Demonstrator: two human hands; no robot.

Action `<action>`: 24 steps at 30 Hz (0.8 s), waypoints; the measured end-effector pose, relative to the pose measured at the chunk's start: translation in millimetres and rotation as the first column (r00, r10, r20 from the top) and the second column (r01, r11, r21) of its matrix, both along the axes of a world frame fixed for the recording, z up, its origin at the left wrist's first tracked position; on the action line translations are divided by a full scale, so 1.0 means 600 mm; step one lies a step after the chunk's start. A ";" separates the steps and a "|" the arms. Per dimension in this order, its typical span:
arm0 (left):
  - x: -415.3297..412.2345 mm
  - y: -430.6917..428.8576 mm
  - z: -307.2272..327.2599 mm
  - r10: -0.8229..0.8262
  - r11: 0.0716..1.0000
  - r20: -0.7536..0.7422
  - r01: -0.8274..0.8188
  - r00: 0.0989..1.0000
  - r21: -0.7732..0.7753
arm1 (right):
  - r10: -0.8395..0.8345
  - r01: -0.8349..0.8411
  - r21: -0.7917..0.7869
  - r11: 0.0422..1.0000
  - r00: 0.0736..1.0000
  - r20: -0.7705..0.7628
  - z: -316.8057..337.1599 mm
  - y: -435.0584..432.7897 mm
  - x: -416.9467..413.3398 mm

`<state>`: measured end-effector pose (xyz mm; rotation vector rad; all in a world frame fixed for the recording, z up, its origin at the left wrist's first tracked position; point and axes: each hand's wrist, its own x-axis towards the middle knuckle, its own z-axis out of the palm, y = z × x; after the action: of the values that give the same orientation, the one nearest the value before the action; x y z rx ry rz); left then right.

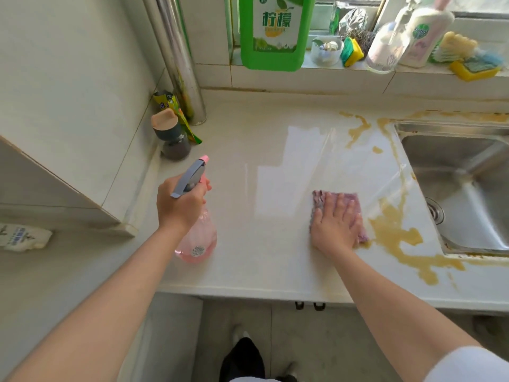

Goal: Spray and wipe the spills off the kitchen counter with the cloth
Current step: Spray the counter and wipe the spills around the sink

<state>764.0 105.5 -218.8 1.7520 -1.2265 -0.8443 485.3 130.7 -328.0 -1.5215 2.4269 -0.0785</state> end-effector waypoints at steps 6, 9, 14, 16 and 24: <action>0.009 0.016 -0.002 0.034 0.999 -0.021 -0.035 0.999 -0.004 | 0.604 -0.606 0.004 0.796 0.794 0.066 0.002 0.008 0.186; 0.003 0.018 0.003 0.025 1.000 0.004 -0.025 1.000 0.009 | 0.737 -0.738 0.006 0.674 0.674 0.045 0.003 0.018 0.187; -0.029 0.019 0.003 0.002 1.000 0.062 -0.003 0.998 0.029 | 0.528 -0.530 0.042 0.847 0.847 0.062 0.005 0.010 0.030; -0.051 0.020 0.004 -0.018 0.999 0.043 0.017 0.999 0.032 | 0.367 -0.370 0.061 0.927 0.929 0.052 0.005 0.023 -0.058; -0.163 0.019 0.014 -0.160 0.987 -0.083 0.160 0.984 -0.007 | 0.036 -0.036 0.037 0.999 0.999 -0.016 0.005 0.082 -0.113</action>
<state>666.4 116.8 -210.7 1.6171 -1.3245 -0.9999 417.4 179.9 -325.1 -1.5553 2.3994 -0.0146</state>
